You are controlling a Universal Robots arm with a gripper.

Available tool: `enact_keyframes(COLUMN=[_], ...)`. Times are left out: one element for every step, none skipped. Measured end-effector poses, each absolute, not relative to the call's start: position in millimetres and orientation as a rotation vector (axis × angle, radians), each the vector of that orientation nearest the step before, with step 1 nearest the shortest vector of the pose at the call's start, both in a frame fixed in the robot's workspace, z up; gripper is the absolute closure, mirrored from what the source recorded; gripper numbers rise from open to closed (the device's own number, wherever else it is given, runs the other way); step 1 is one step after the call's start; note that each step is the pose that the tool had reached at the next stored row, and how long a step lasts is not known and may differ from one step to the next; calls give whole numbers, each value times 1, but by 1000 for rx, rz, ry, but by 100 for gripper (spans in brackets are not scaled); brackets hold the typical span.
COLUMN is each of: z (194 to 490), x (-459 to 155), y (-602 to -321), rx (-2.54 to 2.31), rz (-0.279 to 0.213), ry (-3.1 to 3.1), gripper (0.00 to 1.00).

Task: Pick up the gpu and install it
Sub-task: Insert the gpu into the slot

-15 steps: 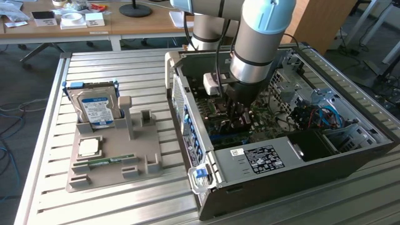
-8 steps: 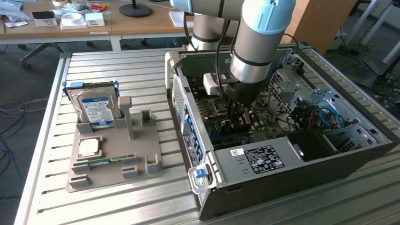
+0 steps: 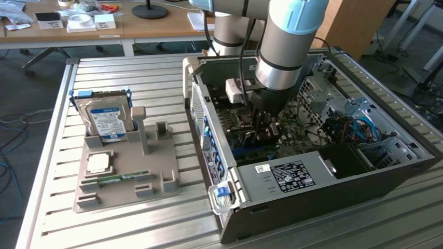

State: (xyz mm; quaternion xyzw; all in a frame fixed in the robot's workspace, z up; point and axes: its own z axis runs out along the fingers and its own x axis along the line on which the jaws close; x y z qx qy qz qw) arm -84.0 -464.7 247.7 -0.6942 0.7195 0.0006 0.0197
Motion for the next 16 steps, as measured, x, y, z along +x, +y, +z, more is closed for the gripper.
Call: enact_keyframes(z=[249, 250, 251, 251, 251, 251, 251, 251, 251, 251, 251, 251, 251, 251, 251, 251], x=[-84, -84, -84, -84, -84, -84, -84, -84, -84, -84, -84, -84, -84, -85, -85, -86], y=[-465, -465, -465, -465, -465, -465, -465, -465, -465, -465, -465, -465, -465, -465, -465, -465], rx=[-2154, -2154, -2154, -2154, -2154, -2153, -2152, -2151, -2149, -2147, -2147, -2147, -2146, -2146, -2146, -2145], rz=[2, 2, 2, 2, 2, 0, -2, -6, -10, -13, -14, -15, -16, -17, -18, -19], ry=[2233, 2233, 2233, 2233, 2232, 2232, 2231, 2229, 2227, 2225, 2224, 2224, 2224, 2224, 2223, 2222], gripper=[73, 73, 73, 73, 73, 73, 73, 73, 73, 73, 73, 73, 73, 73, 73, 73])
